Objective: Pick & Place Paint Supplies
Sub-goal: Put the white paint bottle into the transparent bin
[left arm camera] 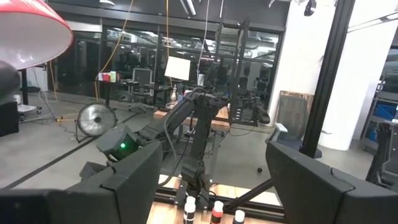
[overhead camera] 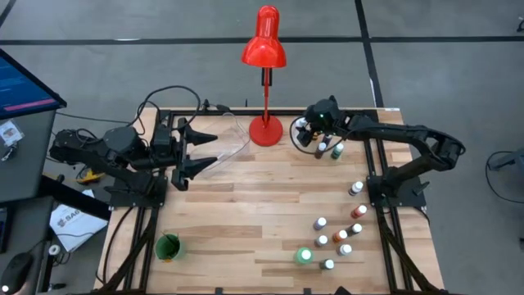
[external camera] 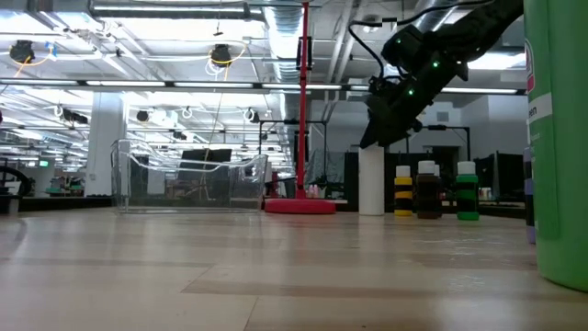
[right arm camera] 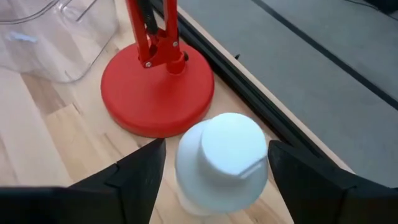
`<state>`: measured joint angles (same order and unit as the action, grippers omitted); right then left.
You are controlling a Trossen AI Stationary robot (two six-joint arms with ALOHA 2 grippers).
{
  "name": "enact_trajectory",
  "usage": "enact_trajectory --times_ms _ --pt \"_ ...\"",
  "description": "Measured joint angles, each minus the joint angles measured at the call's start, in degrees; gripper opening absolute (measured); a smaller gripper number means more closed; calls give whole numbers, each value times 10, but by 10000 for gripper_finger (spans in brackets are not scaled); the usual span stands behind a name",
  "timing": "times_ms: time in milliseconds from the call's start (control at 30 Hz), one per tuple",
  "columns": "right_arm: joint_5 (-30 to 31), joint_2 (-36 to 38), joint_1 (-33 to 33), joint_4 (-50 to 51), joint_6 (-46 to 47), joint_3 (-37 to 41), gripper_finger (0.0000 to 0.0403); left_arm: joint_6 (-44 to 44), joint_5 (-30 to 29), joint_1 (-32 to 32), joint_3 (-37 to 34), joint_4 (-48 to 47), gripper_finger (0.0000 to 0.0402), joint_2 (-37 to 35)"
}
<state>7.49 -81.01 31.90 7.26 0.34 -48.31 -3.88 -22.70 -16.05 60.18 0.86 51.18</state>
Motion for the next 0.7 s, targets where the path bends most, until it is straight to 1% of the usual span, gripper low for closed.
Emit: enact_trajectory --times_ms 267,700 --pt "1 2 2 3 6 0 240 0 0 0 0 0 274 0" --pt "-1 4 -4 -5 8 -1 119 0 0 0 0 0 273 0"
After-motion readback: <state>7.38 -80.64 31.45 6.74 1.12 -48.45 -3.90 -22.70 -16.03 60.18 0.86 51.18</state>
